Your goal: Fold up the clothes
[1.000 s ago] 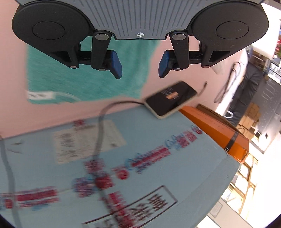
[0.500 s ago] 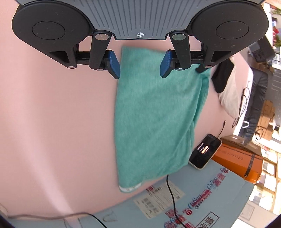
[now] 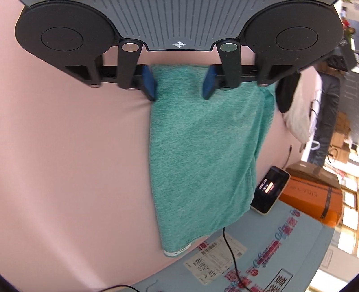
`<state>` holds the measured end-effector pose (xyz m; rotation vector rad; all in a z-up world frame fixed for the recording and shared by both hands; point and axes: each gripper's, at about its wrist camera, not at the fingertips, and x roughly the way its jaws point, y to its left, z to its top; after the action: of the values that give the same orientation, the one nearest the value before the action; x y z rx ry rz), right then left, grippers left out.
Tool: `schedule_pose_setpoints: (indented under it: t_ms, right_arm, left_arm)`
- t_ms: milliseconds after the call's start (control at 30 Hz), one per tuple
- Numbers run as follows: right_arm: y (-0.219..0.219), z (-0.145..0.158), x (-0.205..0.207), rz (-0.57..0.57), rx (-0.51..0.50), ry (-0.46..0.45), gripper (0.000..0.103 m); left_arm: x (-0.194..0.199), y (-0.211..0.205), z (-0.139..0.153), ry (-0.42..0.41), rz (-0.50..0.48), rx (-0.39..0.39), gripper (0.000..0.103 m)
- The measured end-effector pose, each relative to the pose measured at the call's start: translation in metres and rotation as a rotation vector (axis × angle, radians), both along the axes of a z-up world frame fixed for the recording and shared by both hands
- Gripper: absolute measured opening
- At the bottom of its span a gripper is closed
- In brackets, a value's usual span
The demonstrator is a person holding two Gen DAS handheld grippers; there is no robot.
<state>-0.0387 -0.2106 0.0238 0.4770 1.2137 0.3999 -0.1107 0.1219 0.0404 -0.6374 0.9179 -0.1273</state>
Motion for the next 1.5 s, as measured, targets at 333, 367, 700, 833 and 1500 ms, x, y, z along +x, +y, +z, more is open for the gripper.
schedule_pose_setpoints:
  t_ms: [333,367,700,833,1500]
  right_arm:
    - [-0.026,0.028,-0.021,0.007,-0.040,-0.022,0.008]
    - [-0.033,0.030,-0.027,0.004,-0.046,-0.013,0.008]
    - [-0.089,0.018,-0.074,-0.165,-0.069,0.070,0.015]
    - [-0.097,0.031,-0.074,-0.176,-0.125,0.007,0.016]
    - [-0.078,0.079,-0.045,0.052,-0.545,-0.436,0.034]
  left_arm:
    - [-0.014,-0.022,0.016,0.046,-0.244,0.074,0.042]
    - [-0.019,-0.022,0.018,0.049,-0.261,0.081,0.044]
    - [-0.017,-0.019,0.041,-0.004,-0.264,0.129,0.072]
    - [0.000,-0.032,0.053,-0.058,-0.268,0.121,0.082]
    - [0.070,-0.150,0.055,-0.123,-0.495,0.167,0.100]
